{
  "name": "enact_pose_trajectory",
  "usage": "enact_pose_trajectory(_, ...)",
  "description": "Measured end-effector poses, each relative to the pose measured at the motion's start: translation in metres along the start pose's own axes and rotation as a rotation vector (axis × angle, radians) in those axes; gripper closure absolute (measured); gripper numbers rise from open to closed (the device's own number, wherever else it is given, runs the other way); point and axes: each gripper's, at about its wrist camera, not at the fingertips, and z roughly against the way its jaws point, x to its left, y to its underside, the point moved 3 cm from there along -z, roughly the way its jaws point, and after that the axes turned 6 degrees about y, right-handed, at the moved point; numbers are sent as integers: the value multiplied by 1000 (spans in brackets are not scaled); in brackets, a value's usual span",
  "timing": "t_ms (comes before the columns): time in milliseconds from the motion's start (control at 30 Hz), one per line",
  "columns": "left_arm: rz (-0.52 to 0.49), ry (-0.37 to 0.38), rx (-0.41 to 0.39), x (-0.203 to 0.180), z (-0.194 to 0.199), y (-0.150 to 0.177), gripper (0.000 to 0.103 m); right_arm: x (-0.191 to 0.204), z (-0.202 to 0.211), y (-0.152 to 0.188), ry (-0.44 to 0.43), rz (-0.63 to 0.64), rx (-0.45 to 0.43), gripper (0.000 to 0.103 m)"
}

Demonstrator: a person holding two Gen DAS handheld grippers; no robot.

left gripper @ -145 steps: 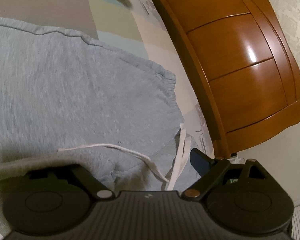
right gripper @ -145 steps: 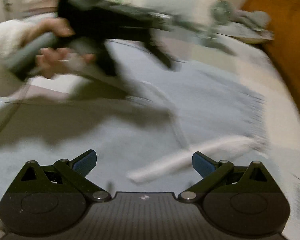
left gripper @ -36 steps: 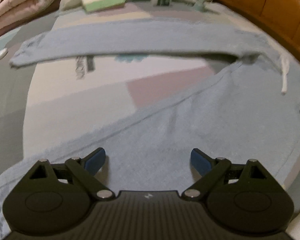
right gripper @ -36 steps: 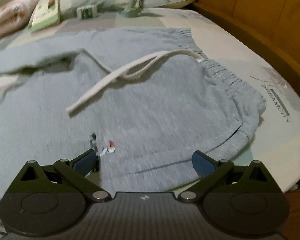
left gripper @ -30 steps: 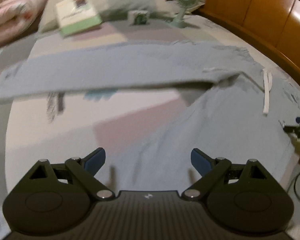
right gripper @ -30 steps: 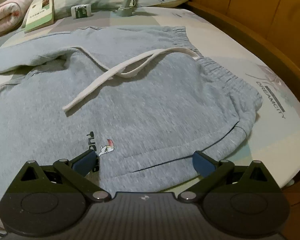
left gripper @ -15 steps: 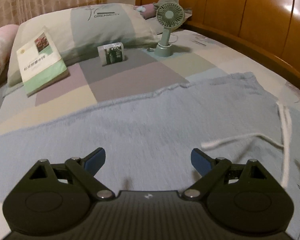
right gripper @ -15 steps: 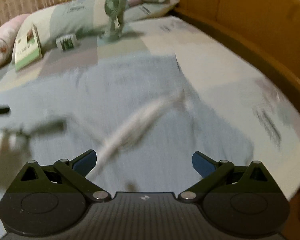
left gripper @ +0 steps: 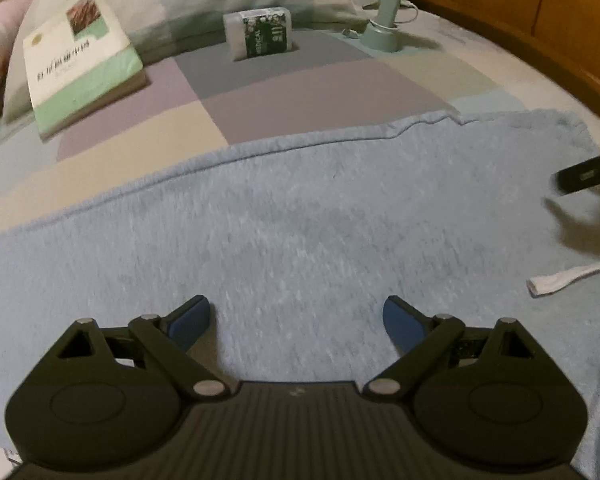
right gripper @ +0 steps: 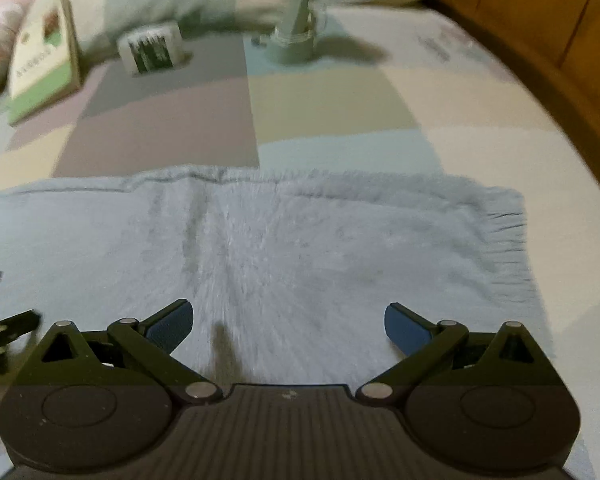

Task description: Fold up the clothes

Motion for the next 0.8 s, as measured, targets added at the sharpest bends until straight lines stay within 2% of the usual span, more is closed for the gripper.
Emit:
enact_pose_trajectory(133, 0, 27, -22, 8, 3, 9, 5, 4, -34, -3, 43, -15, 40, 0)
enact_pose_trajectory(267, 10, 20, -32, 15, 9, 10, 5, -10, -51, -25, 66, -107, -25, 0)
enact_pose_trajectory(367, 34, -4, -38, 24, 10, 8, 5, -21, -58, -40, 67, -171, -44, 0)
enact_pose_trajectory(500, 58, -34, -56, 38, 18, 10, 5, -16, -47, -43, 77, -189, 0, 0)
enact_pose_trajectory(567, 80, -44, -66, 46, 21, 11, 5, -5, -29, -40, 23, -184, -2, 0)
enact_pose_trajectory(667, 107, -62, -73, 58, 25, 11, 5, 28, -12, -34, -86, -111, 56, 0)
enact_pose_trajectory(800, 128, -65, -95, 67, 30, 11, 5, 79, -15, -19, -130, 29, 131, 0)
